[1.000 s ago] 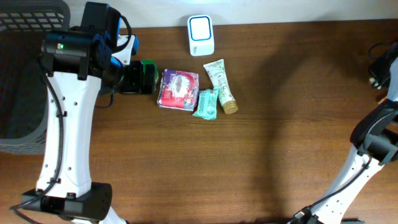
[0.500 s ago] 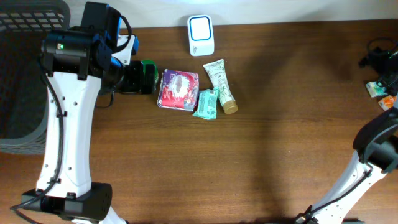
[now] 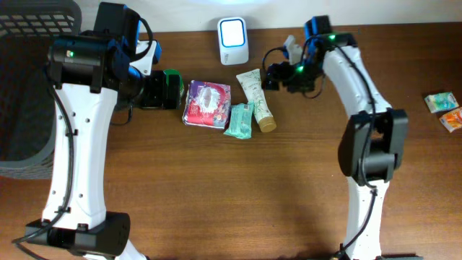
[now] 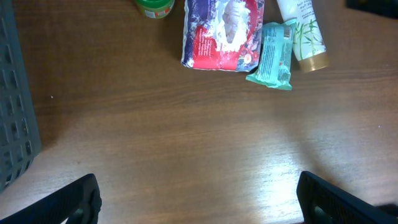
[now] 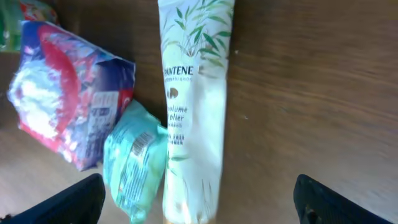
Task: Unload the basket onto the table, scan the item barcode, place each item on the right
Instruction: 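Grasp the white Pantene tube with the right gripper and lift it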
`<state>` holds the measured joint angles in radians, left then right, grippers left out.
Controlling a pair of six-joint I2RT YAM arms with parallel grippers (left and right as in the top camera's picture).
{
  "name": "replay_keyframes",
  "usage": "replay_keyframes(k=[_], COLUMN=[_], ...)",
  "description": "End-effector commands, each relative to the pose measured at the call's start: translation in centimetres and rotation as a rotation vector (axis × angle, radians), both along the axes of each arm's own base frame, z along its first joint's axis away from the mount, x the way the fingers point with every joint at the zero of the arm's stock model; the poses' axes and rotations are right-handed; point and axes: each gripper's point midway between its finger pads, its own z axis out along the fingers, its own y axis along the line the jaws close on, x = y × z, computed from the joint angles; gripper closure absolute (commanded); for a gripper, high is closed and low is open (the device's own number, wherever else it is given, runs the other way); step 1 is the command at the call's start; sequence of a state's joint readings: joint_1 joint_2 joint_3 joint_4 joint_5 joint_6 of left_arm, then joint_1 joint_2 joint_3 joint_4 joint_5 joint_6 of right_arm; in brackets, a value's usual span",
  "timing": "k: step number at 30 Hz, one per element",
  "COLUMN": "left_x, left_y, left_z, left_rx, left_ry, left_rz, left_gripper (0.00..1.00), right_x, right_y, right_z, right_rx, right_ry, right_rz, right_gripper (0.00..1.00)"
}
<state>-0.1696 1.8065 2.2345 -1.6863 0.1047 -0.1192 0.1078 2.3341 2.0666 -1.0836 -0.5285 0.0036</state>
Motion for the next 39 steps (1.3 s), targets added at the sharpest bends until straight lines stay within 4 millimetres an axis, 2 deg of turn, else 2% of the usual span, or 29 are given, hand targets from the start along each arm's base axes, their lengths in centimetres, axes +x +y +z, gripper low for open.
replay_keyframes(k=[1, 3, 6, 9, 10, 12, 13, 14, 15, 17, 18, 22, 27, 29, 30, 33, 34, 35, 36, 37, 38, 39], left_x=[-0.2, -0.2, -0.2, -0.2, -0.2, -0.2, -0.2, -0.2, -0.2, -0.2, -0.2, -0.2, -0.2, -0.2, -0.2, -0.2, -0.2, -0.2, -0.2, -0.2, -0.2, -0.2], left_y=[0.1, 0.1, 0.1, 0.1, 0.1, 0.1, 0.1, 0.1, 0.1, 0.1, 0.1, 0.1, 0.1, 0.1, 0.1, 0.1, 0.1, 0.1, 0.1, 0.1, 0.1, 0.1], left_z=[0.6, 0.6, 0.6, 0.6, 0.6, 0.6, 0.6, 0.6, 0.6, 0.6, 0.6, 0.6, 0.6, 0.6, 0.6, 0.6, 0.6, 0.6, 0.6, 0.6, 0.6, 0.6], left_rx=[0.001, 0.001, 0.001, 0.001, 0.001, 0.001, 0.001, 0.001, 0.001, 0.001, 0.001, 0.001, 0.001, 0.001, 0.001, 0.001, 0.001, 0.001, 0.001, 0.001, 0.001, 0.001], left_ry=[-0.020, -0.020, -0.020, -0.020, -0.020, -0.020, -0.020, -0.020, -0.020, -0.020, -0.020, -0.020, -0.020, -0.020, -0.020, -0.020, -0.020, -0.020, -0.020, -0.020, -0.020, -0.020], left_rz=[-0.012, -0.012, -0.012, -0.012, -0.012, -0.012, -0.012, -0.012, -0.012, -0.012, -0.012, -0.012, -0.012, -0.012, -0.012, -0.012, -0.012, -0.012, -0.012, -0.012, -0.012, -0.012], left_gripper=[0.01, 0.01, 0.01, 0.01, 0.01, 0.01, 0.01, 0.01, 0.01, 0.01, 0.01, 0.01, 0.01, 0.01, 0.01, 0.01, 0.01, 0.01, 0.01, 0.01, 0.01, 0.01], right_x=[-0.7, -0.8, -1.4, -2.0, -2.0, -2.3, -2.2, -2.1, -2.0, -1.7, -1.6, -2.7, -6.0, -6.2, -6.0, -6.3, -6.4, -6.4, -6.3, -6.3, -6.4, -6.4], right_y=[2.1, 3.0, 3.1, 4.1, 4.2, 4.2, 4.2, 4.1, 3.9, 3.2, 2.2, -4.0, -12.9, -14.2, -13.9, -10.1, -8.4, -7.5, -6.5, -5.4, -4.6, -4.1], right_z=[-3.0, -3.6, -6.2, -7.0, -7.2, -7.5, -7.4, -7.2, -7.0, -5.8, -5.2, -3.1, -1.7, -1.1, -1.2, -3.2, -3.8, -3.8, -3.8, -3.8, -3.9, -3.8], right_rx=[0.026, 0.084, 0.091, 0.164, 0.170, 0.167, 0.167, 0.165, 0.154, 0.103, 0.038, -0.339, -0.850, -0.954, -0.954, -0.862, -0.820, -0.815, -0.814, -0.818, -0.817, -0.817], right_ry=[0.052, 0.066, 0.137, 0.182, 0.189, 0.202, 0.199, 0.195, 0.186, 0.154, 0.148, 0.186, 0.282, 0.255, 0.247, 0.263, 0.268, 0.257, 0.236, 0.216, 0.205, 0.194], right_rz=[0.005, 0.019, 0.004, 0.016, 0.017, 0.015, 0.016, 0.015, 0.012, 0.003, -0.010, -0.151, -0.481, -0.538, -0.533, -0.466, -0.437, -0.421, -0.384, -0.354, -0.338, -0.314], right_gripper=[0.08, 0.08, 0.14, 0.19, 0.29, 0.40, 0.59, 0.71, 0.80, 0.93, 0.96, 0.96, 0.96, 0.96, 0.96, 0.96, 0.91, 0.85, 0.69, 0.43, 0.29, 0.27])
